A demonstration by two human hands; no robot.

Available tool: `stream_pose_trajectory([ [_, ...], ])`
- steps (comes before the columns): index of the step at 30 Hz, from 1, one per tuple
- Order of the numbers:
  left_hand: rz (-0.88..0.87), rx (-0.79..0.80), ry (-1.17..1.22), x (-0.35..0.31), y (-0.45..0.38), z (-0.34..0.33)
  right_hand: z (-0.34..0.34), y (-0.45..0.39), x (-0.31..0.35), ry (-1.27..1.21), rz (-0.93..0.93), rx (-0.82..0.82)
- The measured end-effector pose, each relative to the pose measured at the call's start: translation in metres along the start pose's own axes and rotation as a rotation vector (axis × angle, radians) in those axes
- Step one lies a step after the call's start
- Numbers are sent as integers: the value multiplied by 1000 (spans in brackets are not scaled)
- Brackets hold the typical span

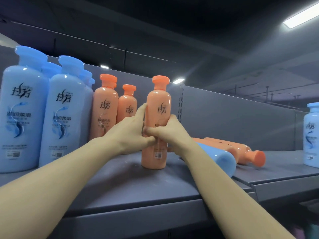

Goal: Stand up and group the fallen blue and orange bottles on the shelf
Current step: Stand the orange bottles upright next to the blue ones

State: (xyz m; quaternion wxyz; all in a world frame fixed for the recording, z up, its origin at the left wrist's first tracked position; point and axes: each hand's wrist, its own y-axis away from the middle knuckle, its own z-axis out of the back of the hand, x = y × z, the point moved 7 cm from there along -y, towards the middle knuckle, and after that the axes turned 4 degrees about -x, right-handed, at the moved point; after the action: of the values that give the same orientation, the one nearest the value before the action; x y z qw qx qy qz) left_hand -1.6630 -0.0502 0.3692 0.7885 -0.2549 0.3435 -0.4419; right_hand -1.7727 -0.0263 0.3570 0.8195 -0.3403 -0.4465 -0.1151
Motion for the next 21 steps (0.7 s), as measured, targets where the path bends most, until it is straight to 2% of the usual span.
stream_pose_trajectory([
  [6, 52, 99, -55, 6, 2, -8, 5, 7, -4, 141, -69, 89],
  [14, 116, 140, -12, 6, 4, -21, 11, 8, -1, 197, -16, -56],
  [21, 189, 108, 27, 5, 6, -22, 14, 13, 6, 235, 42, -136],
])
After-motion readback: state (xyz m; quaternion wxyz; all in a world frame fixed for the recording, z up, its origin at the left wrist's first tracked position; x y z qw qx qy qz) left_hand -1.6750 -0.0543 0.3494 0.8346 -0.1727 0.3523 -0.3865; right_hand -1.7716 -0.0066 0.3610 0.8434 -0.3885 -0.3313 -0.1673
